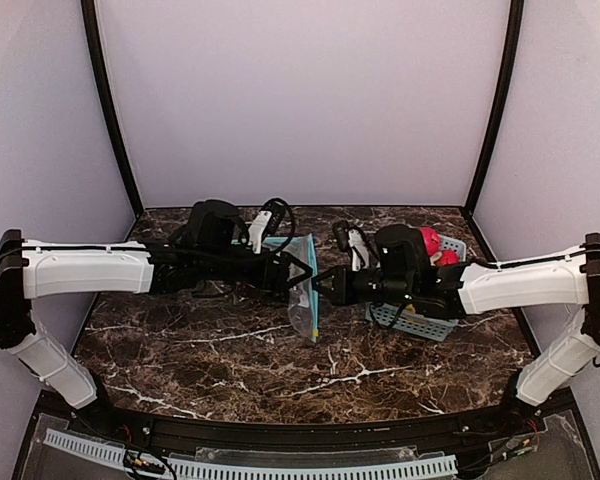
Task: Place the food in the zip-top bag and seal the zipper
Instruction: Open the zipper food storage bag.
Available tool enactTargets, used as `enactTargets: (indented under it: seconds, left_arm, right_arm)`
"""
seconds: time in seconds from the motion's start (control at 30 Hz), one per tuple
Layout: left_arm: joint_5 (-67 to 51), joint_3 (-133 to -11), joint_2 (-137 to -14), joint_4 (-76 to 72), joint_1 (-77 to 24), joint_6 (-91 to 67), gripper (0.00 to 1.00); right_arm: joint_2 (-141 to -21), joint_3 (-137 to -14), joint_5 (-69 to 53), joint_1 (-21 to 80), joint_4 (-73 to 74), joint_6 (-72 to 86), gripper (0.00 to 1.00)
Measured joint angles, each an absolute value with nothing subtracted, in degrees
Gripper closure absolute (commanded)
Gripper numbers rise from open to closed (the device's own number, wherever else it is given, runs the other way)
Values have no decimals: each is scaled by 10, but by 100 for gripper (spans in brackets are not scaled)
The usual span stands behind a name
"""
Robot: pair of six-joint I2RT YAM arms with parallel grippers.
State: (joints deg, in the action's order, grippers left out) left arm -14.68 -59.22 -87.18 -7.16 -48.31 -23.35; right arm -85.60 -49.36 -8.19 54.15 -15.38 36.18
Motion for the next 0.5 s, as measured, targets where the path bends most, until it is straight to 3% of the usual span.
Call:
enactTargets:
  seconds: [0.2,0.4,0.5]
  left_arm:
    - [-157,-604,-898,-72,-476,-237,24]
    - [-161,-606,-914,-71,-464,-244,50]
    - [-160,-606,-914,-72,-459,-245,56]
  right_arm:
    - [-857,-511,-66,551,-135,342,100]
    - [-870,-526,-44,558,-102,325,100]
    - [-871,-531,-34,563,-94,318,100]
